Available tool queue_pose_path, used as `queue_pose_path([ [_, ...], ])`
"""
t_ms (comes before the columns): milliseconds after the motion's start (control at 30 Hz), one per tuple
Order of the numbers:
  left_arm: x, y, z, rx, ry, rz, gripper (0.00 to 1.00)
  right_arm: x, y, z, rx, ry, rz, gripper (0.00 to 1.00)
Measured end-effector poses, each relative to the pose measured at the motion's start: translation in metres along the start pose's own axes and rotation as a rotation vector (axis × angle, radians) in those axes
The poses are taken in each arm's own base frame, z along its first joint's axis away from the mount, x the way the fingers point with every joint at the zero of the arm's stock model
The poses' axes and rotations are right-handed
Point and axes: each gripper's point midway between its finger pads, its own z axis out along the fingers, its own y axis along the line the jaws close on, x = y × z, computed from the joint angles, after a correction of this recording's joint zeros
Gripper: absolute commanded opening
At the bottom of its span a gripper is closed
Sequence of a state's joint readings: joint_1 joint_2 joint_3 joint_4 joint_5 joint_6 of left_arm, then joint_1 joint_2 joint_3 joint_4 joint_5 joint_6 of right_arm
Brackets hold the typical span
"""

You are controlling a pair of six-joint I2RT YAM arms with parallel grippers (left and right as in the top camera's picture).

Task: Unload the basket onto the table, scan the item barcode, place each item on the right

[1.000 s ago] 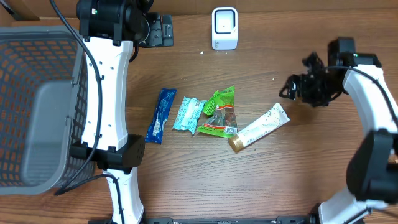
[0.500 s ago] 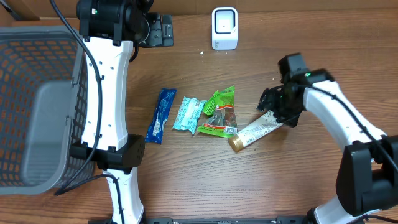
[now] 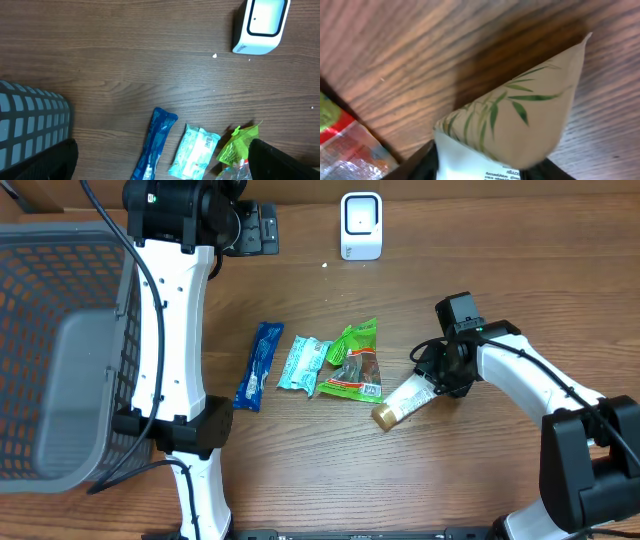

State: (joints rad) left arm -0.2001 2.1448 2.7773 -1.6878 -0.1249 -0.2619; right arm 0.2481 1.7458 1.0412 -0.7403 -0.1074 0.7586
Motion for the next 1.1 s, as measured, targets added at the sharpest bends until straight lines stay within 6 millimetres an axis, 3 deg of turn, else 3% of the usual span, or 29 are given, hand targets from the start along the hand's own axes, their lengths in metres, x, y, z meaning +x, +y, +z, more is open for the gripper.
queue_pose_path([
  [167, 0.000, 0.000, 0.000, 0.000, 0.000, 0.000, 1.00, -0.016, -0.003, -0.002, -0.023, -0.031, 0.042, 0.33],
  [300, 0.000, 0.000, 0.000, 0.000, 0.000, 0.000, 1.00, -0.036, -0.030, -0.006, -0.003, -0.041, 0.156, 0.32],
  [400, 0.000, 0.000, 0.000, 0.000, 0.000, 0.000, 1.00, -0.047, -0.056, -0.011, 0.024, -0.032, 0.254, 0.52],
  [533, 0.000, 0.000, 0.000, 0.000, 0.000, 0.000, 1.00, -0.058, -0.082, -0.018, 0.029, -0.015, 0.314, 0.69],
  [667, 0.000, 0.000, 0.000, 0.000, 0.000, 0.000, 1.00, -0.051, -0.096, -0.026, 0.007, 0.065, 0.266, 0.72],
  [767, 0.000, 0.000, 0.000, 0.000, 0.000, 0.000, 1.00, -0.031, -0.101, -0.033, 0.004, 0.177, 0.161, 0.71],
  [867, 0.000, 0.000, 0.000, 0.000, 0.000, 0.000, 1.00, -0.025, -0.089, -0.046, -0.032, 0.216, 0.041, 0.58],
  [1000, 0.000, 0.000, 0.000, 0.000, 0.000, 0.000, 1.00, -0.014, -0.056, -0.064, -0.094, 0.212, -0.184, 0.18],
  [1100, 0.000, 0.000, 0.000, 0.000, 0.000, 0.000, 1.00, 0.010, -0.035, -0.071, -0.107, 0.230, -0.327, 0.06],
])
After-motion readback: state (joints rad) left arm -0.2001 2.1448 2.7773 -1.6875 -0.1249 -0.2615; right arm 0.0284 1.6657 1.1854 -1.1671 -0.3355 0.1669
